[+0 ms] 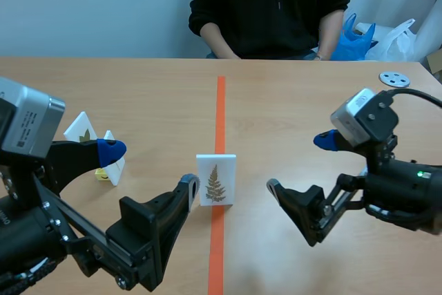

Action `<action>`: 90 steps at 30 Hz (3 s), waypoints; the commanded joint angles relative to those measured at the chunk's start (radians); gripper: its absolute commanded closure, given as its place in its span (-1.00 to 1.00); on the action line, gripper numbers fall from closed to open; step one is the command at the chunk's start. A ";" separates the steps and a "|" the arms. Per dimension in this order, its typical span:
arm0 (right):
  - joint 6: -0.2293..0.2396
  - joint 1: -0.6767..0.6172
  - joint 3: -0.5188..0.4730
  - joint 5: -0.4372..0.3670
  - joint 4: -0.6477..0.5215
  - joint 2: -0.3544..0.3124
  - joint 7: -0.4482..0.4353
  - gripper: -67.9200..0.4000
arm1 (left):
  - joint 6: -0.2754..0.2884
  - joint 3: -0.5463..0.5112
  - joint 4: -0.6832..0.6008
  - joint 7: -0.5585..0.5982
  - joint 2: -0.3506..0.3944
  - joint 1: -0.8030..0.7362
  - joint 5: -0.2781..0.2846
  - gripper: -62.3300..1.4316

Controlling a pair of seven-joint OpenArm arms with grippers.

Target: Sort the leaf by its shape. The table is split by an orange tape line. A compound leaf with several leaflets goes to the left side, a simple leaf with one blade goes to the right side. Return to the home posture when a red brick is placed on the table.

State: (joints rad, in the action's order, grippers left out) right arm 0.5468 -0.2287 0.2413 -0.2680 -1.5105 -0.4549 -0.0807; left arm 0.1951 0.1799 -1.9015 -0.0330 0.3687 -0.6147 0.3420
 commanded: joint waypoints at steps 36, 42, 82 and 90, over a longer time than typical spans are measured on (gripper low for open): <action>-0.121 0.306 0.354 0.225 0.423 0.246 -0.121 0.22 | 0.003 -0.004 -0.004 0.017 -0.005 0.003 0.002 -1.00; -0.130 0.306 0.354 0.225 0.423 0.245 -0.102 0.68 | 0.003 -0.004 -0.003 0.017 -0.005 0.003 0.002 -1.00; -0.270 0.165 -0.365 -0.032 0.229 0.126 -0.042 0.85 | 0.003 -0.004 -0.003 0.025 -0.005 0.003 -0.013 -1.00; -0.272 0.360 -0.365 -0.031 0.513 0.128 -0.065 0.85 | 0.003 -0.004 -0.003 0.025 -0.005 0.003 -0.013 -1.00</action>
State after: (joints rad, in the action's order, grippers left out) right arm 0.2756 0.0933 -0.1276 -0.2924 -0.9859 -0.3126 -0.1223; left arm 0.1951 0.1799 -1.9015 -0.0254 0.3687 -0.6147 0.3225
